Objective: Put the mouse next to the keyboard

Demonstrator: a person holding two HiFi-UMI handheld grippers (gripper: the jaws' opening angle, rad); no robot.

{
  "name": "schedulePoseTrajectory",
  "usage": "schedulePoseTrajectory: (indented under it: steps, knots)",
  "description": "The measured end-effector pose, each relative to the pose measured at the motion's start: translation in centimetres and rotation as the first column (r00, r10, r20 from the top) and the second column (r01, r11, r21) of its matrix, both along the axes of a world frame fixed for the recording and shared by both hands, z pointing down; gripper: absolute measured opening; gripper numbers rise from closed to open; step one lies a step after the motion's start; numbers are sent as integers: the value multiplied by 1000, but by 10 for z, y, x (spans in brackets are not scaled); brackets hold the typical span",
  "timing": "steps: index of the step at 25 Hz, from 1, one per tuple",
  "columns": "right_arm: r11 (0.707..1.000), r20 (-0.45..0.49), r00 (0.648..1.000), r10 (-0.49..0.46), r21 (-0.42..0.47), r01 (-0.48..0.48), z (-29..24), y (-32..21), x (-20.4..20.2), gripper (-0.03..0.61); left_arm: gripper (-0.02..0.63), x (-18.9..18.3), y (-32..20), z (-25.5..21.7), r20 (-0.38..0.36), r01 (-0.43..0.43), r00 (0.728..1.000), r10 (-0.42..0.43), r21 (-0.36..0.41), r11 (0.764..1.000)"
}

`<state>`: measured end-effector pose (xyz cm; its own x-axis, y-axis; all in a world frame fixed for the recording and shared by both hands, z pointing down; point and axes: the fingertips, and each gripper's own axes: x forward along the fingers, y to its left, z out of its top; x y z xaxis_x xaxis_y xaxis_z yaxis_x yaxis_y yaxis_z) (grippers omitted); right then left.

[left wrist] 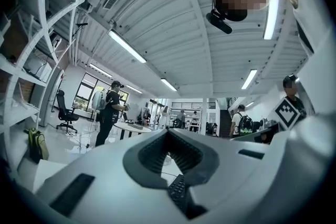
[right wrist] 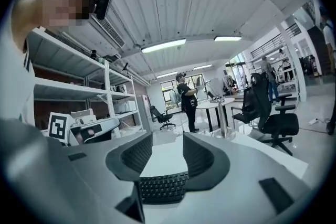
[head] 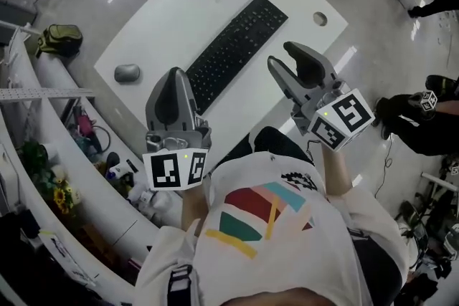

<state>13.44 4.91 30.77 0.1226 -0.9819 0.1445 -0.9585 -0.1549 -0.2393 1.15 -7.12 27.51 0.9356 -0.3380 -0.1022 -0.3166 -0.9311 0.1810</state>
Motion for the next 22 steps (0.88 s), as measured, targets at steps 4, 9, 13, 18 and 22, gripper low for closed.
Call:
schedulePoseTrajectory:
  steps: [4,9,13,18,22]
  knots:
    - [998,-1,999,-54,-13,54,7,-30,8,166,44,9,-17,1,16,42,999,-42,-15,999]
    - [977,-19,978,-206,-57,205,18,-71,5,278,44,9,-29,0,41,141,989,-140,-15,990]
    - [933,-12,934,-356,-58,355,16,-111,-11,279,44,-10,-43,-3,47,284,958,-283,-12,959]
    - [859,12,864,-503,-97,502,22,-171,-36,279,44,-41,-57,-3,58,450,892,-449,-9,893]
    - [765,49,777,-628,-144,627,38,-230,-80,279,44,-76,-62,5,67,572,819,-570,-31,819]
